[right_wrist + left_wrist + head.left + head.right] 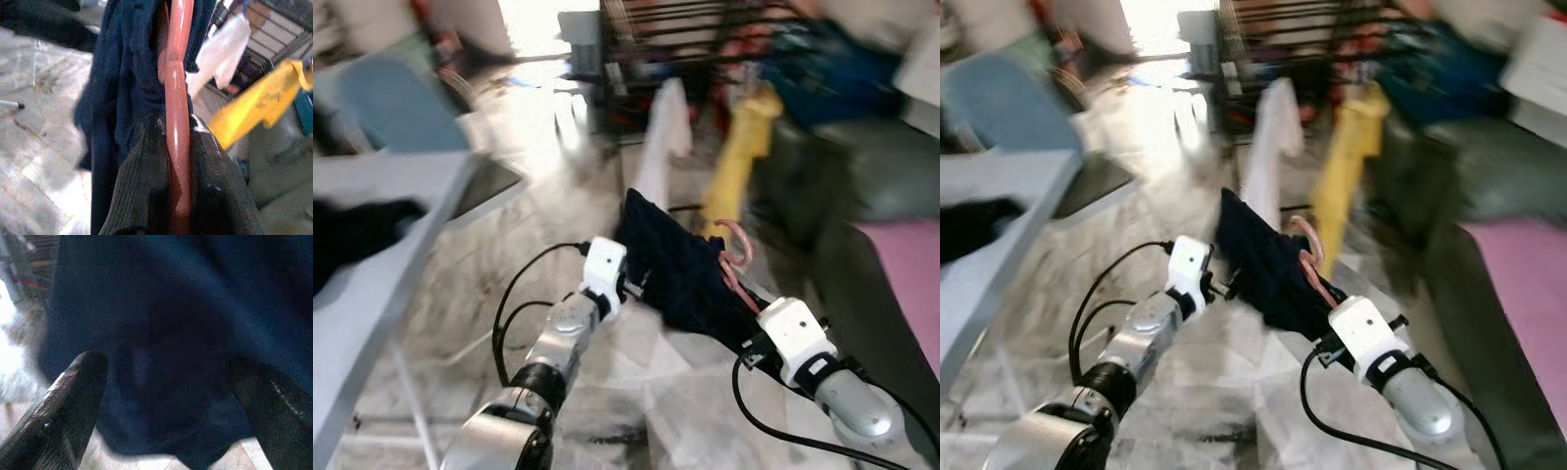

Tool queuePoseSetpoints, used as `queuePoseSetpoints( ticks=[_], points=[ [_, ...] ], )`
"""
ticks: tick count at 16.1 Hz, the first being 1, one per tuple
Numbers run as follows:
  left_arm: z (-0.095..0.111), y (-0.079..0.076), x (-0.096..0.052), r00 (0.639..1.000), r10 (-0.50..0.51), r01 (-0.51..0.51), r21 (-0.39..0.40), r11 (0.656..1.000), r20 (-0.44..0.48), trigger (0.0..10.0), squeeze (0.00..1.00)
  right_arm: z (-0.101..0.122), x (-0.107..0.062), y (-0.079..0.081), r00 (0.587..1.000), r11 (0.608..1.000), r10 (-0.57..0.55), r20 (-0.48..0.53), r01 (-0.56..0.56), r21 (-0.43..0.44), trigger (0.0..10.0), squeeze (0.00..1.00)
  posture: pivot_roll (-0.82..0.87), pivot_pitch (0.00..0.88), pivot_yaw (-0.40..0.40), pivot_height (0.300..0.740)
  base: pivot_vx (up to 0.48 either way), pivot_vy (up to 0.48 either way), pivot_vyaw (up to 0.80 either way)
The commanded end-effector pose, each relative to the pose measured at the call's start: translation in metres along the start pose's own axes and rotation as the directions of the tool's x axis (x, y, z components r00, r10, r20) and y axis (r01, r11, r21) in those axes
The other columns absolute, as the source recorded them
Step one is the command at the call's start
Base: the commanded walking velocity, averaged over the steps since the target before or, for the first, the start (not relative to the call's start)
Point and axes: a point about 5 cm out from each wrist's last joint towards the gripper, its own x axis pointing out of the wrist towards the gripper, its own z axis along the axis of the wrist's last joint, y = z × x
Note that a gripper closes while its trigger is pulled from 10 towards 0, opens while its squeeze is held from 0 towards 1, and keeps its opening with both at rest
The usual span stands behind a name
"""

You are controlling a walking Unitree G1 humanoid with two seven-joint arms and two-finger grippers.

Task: Hang hanger

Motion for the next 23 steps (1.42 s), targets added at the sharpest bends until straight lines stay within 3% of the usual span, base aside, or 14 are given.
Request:
queuePoseSetpoints(
  ticks=[1,3,8,23],
  points=[
    [0.008,0.003,0.001,1.000,-0.019,0.019,-0.004,1.000,0.023,10.0,0.00,0.010,0.002,-0.004,0.999,1.000,-0.018,0.049,0.019,-0.010,10.0,0.00,-0.11,0.000,0.059,0.740,0.000,0.000,0.00],
    [0.015,-0.001,0.004,0.995,-0.087,0.088,-0.017,0.996,0.054,10.0,0.00,0.008,0.004,-0.006,0.998,0.999,-0.039,0.039,0.041,-0.030,10.0,0.00,-0.11,0.000,0.067,0.740,0.000,0.000,0.00],
    [0.016,0.000,0.006,0.996,-0.081,0.081,0.015,0.997,0.022,10.0,0.00,0.006,0.003,-0.007,0.998,0.998,-0.049,0.032,0.050,-0.049,10.0,0.00,-0.12,0.000,0.079,0.740,0.000,0.000,0.00],
    [0.012,-0.008,0.008,0.997,-0.076,0.076,0.003,0.997,0.013,10.0,0.00,0.007,0.006,-0.003,0.999,0.997,-0.029,0.032,0.031,-0.077,10.0,0.00,-0.12,0.000,0.073,0.740,0.000,-0.311,0.80]
  ],
)
